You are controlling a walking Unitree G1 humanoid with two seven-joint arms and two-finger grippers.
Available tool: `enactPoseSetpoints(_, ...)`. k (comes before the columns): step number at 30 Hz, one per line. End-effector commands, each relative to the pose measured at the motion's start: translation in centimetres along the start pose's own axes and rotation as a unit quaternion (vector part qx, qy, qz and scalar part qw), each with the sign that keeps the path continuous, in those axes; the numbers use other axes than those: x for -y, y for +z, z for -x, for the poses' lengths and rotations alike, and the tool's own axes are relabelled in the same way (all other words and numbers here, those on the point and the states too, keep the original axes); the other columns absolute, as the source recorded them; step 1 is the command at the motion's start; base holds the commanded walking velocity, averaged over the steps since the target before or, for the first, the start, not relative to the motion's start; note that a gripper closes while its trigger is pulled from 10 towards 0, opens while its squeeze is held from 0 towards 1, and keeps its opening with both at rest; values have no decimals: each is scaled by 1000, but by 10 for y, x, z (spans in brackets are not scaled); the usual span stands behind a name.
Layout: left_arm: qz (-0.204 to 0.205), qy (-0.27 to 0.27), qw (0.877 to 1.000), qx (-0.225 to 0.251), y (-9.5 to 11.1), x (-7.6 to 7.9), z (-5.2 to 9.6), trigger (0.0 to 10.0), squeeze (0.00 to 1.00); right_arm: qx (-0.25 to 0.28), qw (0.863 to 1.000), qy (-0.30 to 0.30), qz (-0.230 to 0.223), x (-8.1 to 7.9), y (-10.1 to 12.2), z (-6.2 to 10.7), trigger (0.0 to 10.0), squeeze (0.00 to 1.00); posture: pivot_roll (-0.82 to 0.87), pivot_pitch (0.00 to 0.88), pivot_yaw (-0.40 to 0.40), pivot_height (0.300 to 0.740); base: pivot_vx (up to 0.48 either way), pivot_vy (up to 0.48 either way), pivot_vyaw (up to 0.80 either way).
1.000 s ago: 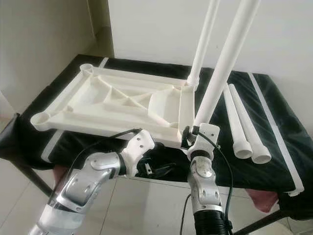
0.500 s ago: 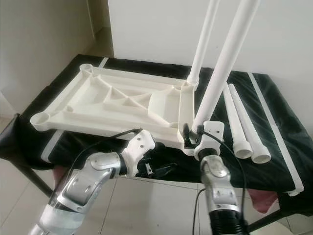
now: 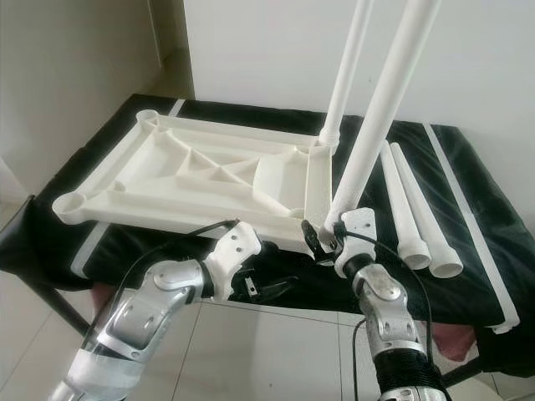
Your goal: Building children table
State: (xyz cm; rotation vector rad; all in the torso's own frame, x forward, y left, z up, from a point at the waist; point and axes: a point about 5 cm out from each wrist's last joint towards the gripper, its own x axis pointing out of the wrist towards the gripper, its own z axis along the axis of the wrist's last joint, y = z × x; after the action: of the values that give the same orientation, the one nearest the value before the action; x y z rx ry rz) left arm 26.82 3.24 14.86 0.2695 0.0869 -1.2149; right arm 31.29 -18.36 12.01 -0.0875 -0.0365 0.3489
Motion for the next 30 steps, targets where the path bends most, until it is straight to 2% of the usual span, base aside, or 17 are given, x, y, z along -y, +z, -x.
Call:
enactPoseSetpoints(1, 0, 47, 999, -8, -2, -6, -1, 10000, 0, -10, 1000, 21, 7, -1, -5, -2, 0, 0, 9, 4, -22, 740, 0, 0, 0)
enactPoseSetpoints(15, -1, 49, 999, -5, -3, -6, -1, 10000, 0, -18, 1000, 23, -1, 4, -12, -1, 0, 0, 9, 4, -30, 740, 0, 0, 0)
enactPoseSetpoints(16, -1, 48, 999, -5, -3, -5, -1, 10000, 0, -21, 1000, 19, -3, 4, -13, 0, 10000, 0, 7, 6, -31, 740, 0, 0, 0)
enactPoseSetpoints(24, 2, 45, 999, -5, -2, -4, -2, 10000, 0, -23, 998, -50, -19, 3, -15, 3, 10000, 0, 3, 11, -32, 740, 0, 0, 0)
enactPoseSetpoints(28, 4, 47, 999, -4, -2, -4, -2, 10000, 0, -19, 993, -109, -29, -1, -13, 6, 10000, 0, 7, 14, -34, 740, 0, 0, 0)
enactPoseSetpoints(30, 6, 48, 999, -3, -2, -4, -2, 10000, 0, -25, 990, -138, -20, 0, -13, 7, 10000, 0, 7, 15, -34, 740, 0, 0, 0)
